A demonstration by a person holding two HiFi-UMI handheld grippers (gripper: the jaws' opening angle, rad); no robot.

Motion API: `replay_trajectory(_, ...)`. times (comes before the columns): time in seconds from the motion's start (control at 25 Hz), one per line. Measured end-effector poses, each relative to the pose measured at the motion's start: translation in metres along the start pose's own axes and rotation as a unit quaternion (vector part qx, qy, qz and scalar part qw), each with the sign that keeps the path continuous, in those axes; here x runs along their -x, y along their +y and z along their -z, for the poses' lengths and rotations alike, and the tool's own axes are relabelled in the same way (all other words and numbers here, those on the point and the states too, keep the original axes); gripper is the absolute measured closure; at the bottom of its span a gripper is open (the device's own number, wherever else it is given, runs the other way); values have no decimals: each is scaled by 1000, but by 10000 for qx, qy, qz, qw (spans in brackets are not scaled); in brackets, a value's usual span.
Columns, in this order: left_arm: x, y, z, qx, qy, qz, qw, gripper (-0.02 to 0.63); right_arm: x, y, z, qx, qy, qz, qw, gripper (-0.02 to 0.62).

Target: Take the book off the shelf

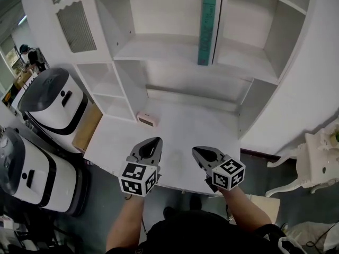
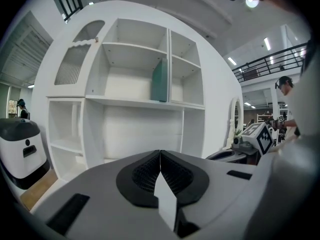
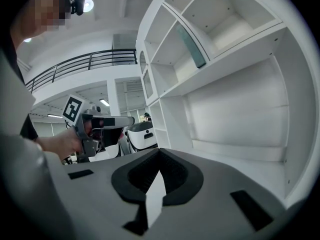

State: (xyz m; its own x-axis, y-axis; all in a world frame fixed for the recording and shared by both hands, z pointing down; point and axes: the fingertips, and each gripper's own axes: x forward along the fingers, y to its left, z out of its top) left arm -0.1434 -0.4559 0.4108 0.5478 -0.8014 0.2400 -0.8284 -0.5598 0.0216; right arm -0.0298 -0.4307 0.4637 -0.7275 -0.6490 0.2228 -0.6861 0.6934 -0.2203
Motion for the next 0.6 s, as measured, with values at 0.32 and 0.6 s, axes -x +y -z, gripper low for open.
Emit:
replay_trajectory(0.32, -44, -8, -43, -95, -71, 133, 9998, 595, 0, -35, -25, -124, -146, 78, 9998, 583)
replay_trajectory(0.6, -76, -13, -88, 15, -158, 267, 9995, 568, 2, -47, -43, 17, -76, 78, 9999, 583)
